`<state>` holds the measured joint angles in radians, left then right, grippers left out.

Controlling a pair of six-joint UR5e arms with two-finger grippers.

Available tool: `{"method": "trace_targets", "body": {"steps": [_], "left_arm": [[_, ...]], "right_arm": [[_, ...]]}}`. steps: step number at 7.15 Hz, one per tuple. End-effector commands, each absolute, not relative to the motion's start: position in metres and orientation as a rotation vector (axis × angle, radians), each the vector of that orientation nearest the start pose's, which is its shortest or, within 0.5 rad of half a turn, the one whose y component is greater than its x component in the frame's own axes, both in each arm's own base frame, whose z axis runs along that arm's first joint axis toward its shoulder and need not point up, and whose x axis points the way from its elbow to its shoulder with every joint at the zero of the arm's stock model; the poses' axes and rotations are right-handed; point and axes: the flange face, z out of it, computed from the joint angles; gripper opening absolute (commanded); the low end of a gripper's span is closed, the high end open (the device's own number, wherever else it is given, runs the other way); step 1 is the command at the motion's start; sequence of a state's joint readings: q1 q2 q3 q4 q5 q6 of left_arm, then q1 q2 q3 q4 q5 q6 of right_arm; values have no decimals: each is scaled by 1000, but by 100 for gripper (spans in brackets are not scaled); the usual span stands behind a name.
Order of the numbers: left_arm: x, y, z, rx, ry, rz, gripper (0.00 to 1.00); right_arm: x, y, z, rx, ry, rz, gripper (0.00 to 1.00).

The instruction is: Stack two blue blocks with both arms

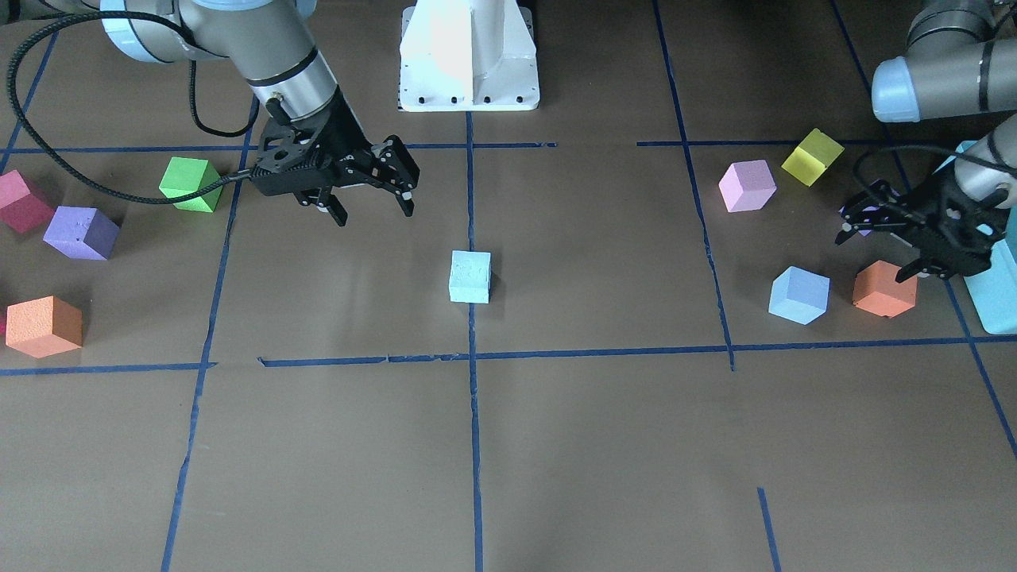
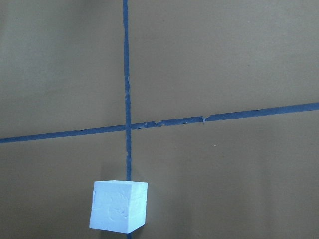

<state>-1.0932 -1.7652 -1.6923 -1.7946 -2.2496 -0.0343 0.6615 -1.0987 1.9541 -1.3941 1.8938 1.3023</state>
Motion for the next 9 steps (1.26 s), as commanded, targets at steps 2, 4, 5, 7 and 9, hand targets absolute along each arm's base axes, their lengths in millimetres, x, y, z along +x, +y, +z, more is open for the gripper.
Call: {"method": "trace_targets", "body": {"steps": [2, 4, 5, 7, 9], "left_arm": [[268, -559, 512, 355, 774, 508, 100], [276, -556, 511, 341, 793, 462, 100], [278, -554, 512, 332, 796, 450, 100], [289, -546, 515, 298, 804, 420, 100], [301, -537, 521, 266, 805, 409, 100]], "right_arm": [[-387, -433, 230, 190, -1020, 201, 100], [-389, -434, 234, 187, -1012, 203, 100], [-390, -434, 235, 188, -1009, 204, 100], [-390, -434, 236, 189, -1007, 205, 100], [-392, -435, 239, 185, -1001, 207, 100]]}}
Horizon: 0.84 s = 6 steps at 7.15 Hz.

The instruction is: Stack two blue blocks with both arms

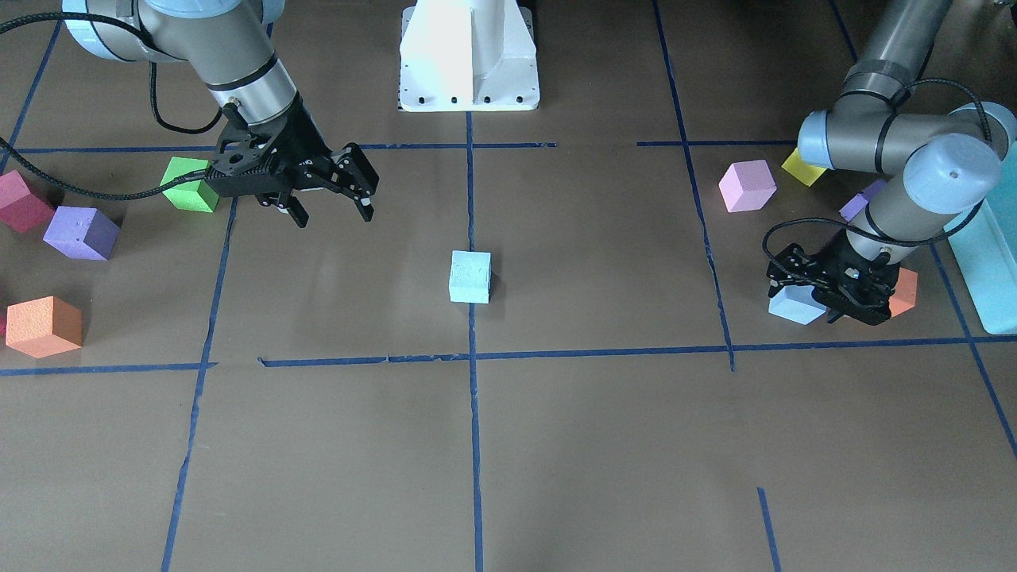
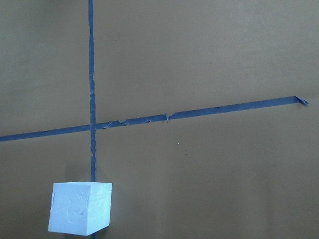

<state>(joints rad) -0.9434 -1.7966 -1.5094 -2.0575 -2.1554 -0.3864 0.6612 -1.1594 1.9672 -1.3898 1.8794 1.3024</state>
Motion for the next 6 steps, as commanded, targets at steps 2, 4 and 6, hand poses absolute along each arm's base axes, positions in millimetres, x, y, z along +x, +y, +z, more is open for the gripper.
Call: {"method": "trace_targets", "body": {"steps": [2, 4, 6], "left_arm": [[297, -534, 536, 255, 772, 378, 100], [297, -531, 539, 251, 769, 379, 100], [300, -529, 538, 244, 778, 383, 69]], "right_arm": [[-394, -434, 240, 183, -998, 204, 100], [-395, -434, 241, 182, -996, 203, 100], [-395, -434, 242, 182, -995, 204, 100]]}}
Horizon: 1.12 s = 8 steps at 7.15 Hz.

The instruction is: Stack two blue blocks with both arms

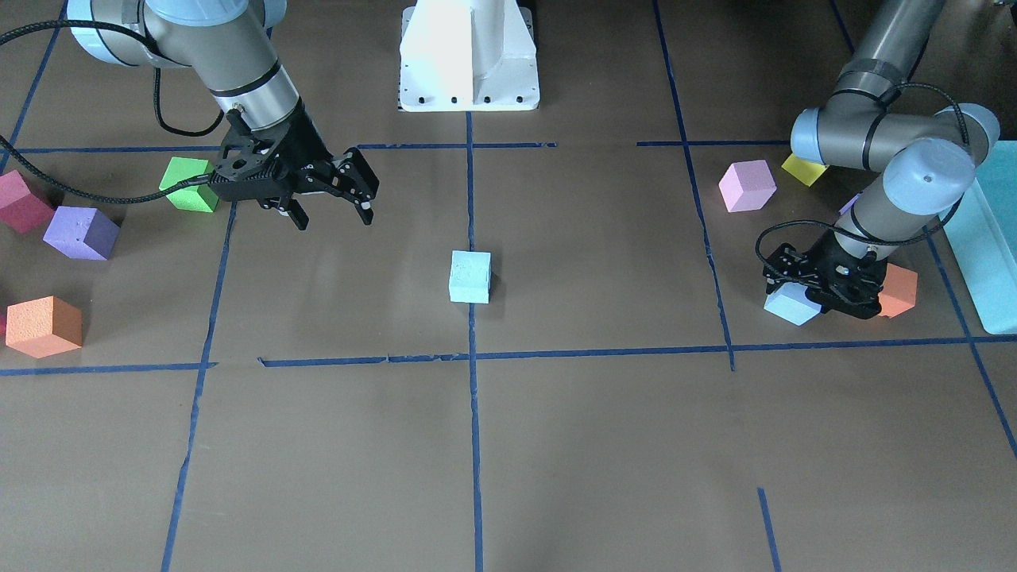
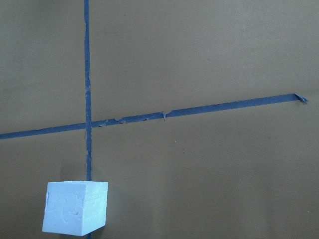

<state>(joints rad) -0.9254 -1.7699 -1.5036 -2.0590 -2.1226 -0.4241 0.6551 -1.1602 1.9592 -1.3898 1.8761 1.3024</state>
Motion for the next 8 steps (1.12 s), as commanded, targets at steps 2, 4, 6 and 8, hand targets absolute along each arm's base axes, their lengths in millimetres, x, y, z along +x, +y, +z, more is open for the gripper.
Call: {"method": "trace_targets", "body": {"steps": [2, 4, 6, 8], "left_arm": [[304, -530, 516, 206, 831, 294, 5], [306, -518, 403, 185, 1026, 155, 5], [372, -510, 297, 102, 1132, -25, 5], [473, -482, 200, 165, 1038, -29, 5]], "right_arm": [[-394, -433, 245, 179, -991, 205, 100], [-373, -429, 246, 187, -1002, 215, 100], [-293, -430, 295, 201, -950, 175, 100], [-230, -445, 336, 191, -921, 105, 100]]}}
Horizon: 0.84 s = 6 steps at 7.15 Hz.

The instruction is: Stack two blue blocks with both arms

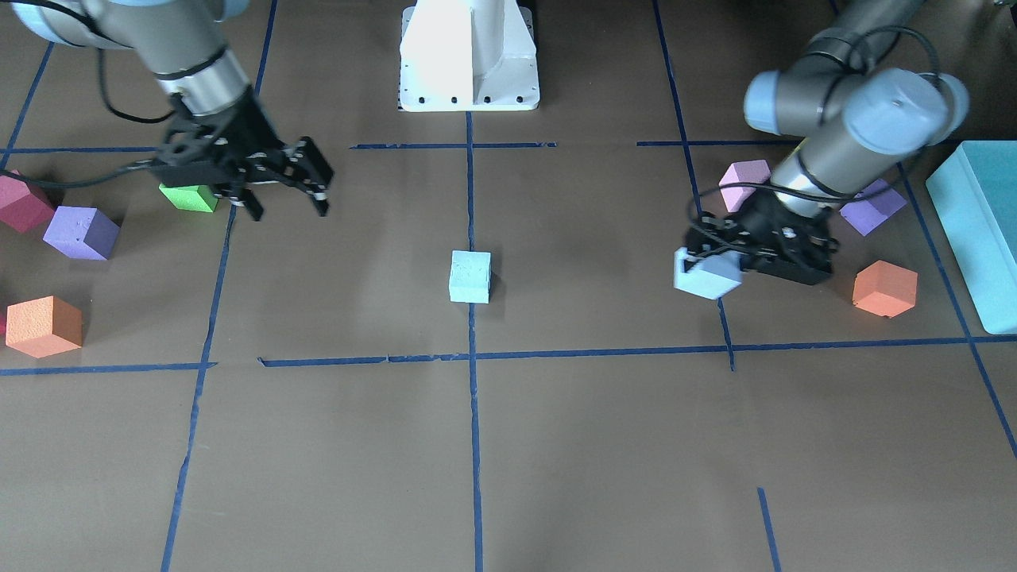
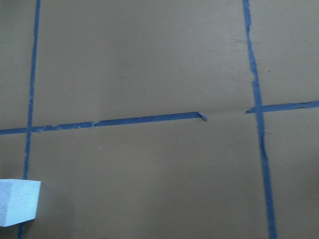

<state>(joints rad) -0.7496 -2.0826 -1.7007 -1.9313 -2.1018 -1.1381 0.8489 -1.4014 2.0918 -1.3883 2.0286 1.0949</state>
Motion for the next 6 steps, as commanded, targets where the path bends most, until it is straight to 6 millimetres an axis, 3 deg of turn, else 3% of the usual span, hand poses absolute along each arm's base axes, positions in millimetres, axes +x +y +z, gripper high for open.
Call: {"method": "trace_targets", "body": {"steps": [1, 3, 5, 6], "left_arm": [[501, -476, 168, 186, 1020, -12, 5], [551, -495, 144, 223, 972, 55, 4], [570, -479, 147, 224, 923, 66, 4], [571, -479, 145, 200, 881, 58, 4]], "right_arm": [[-222, -446, 347, 195, -905, 85, 100], [-224, -446, 350, 190, -899, 86, 100], [-224, -447, 351, 190, -897, 88, 100], [-226, -448, 354, 186, -892, 92, 100]]}}
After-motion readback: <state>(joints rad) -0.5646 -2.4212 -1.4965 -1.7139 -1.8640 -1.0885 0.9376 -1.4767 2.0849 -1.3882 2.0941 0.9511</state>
